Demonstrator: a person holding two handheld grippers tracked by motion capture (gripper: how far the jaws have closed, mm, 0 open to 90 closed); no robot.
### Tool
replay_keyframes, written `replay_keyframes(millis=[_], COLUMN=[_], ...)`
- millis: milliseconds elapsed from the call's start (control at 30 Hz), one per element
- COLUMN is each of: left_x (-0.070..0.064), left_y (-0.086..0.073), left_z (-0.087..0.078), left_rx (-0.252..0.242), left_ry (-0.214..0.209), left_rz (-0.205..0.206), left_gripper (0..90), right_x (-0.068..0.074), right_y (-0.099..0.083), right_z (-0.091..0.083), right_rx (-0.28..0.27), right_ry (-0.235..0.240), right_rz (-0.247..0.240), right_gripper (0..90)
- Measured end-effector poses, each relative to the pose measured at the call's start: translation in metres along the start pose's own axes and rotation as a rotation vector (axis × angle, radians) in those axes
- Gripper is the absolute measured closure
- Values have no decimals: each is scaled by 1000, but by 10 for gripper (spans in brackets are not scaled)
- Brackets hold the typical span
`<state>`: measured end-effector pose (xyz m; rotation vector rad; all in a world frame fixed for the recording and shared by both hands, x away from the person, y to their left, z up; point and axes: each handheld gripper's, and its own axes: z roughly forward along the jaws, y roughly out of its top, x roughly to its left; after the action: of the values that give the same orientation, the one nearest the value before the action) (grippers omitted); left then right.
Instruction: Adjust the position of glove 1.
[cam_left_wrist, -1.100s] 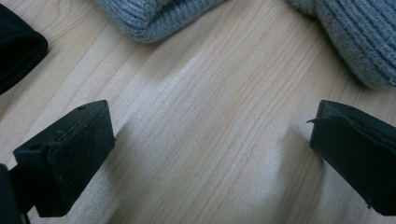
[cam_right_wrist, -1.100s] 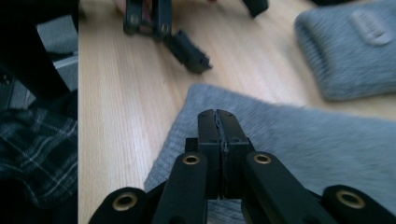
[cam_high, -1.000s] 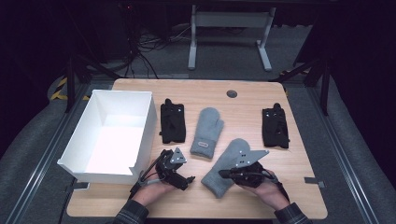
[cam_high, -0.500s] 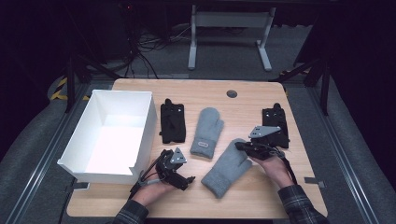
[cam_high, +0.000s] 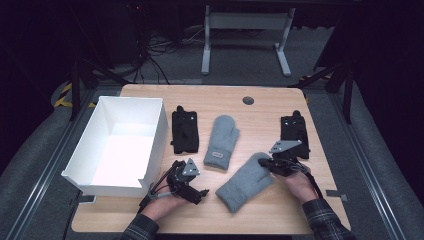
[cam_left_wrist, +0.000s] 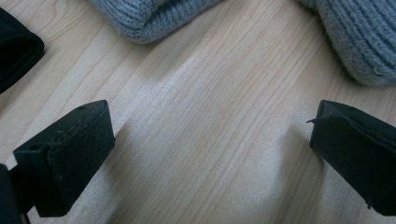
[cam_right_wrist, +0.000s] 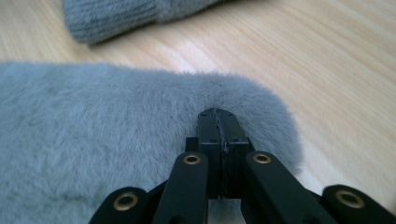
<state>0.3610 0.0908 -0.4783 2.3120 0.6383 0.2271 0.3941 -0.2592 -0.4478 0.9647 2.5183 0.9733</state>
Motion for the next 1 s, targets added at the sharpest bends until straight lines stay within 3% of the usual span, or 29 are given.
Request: replay_keyframes(millis=[267, 467, 633, 767, 1000], left_x=[0, 0, 0, 0, 0], left_y=[0, 0, 0, 1, 1], left_z=[0, 0, 0, 0, 1], left_rx=[0, 0, -1, -2, -1], left_ry=[-1, -1, 2, 7, 8], left_rz=[-1, -1, 3, -7, -10], left_gripper=[2, 2, 4, 6, 8], right_x=[3, 7, 4, -4, -8], right_y=[-8, -9, -28, -51, -81], right_z=[-10, -34, -48, -60, -63], right_rx=[-7, -89, -104, -122, -98], right_ry=[2, -18, -57, -112, -170], right_rz=[9, 15, 53, 112, 186], right_gripper=[899, 822, 711, 559, 374])
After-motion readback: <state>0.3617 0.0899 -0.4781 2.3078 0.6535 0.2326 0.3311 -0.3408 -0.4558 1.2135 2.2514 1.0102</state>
